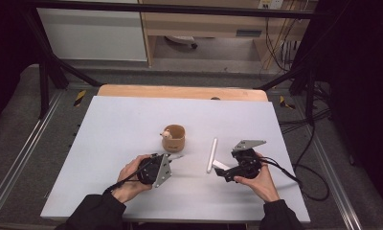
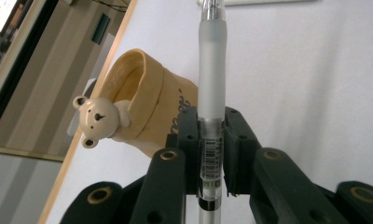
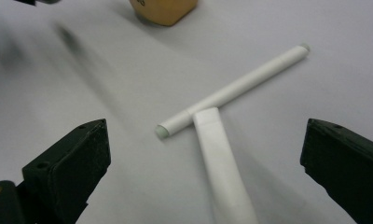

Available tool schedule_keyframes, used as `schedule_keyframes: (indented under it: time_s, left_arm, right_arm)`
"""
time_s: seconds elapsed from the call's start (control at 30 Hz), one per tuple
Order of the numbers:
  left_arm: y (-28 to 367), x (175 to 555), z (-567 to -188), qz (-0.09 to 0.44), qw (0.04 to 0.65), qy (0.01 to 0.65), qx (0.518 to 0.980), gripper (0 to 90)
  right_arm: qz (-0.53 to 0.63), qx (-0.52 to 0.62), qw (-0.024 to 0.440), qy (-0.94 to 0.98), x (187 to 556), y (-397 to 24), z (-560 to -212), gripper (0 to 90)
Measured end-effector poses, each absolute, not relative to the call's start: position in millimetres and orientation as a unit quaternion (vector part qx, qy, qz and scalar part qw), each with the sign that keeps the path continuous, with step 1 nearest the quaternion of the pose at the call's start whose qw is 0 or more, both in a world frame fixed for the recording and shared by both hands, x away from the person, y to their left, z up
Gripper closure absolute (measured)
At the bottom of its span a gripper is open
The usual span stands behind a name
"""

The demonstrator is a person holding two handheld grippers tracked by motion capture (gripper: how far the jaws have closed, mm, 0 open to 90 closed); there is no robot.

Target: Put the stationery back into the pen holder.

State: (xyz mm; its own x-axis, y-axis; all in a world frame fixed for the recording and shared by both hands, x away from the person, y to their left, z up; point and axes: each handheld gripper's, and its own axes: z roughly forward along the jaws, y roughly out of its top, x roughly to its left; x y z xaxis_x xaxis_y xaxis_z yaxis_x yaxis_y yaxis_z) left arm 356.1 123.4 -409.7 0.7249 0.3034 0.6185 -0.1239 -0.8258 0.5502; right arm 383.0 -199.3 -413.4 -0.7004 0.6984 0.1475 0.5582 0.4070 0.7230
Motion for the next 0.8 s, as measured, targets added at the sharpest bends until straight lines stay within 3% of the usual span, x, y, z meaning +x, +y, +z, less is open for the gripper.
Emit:
schedule_keyframes:
  time_s: [0.8]
  left_arm:
    - [137.8,376.0,-371.1,0.283,0.403,0.213,0.844,78.8]
  right_arm:
    - [0.398,0.389,0.102,0.825,378.4,-238.8,-434.8,0.6]
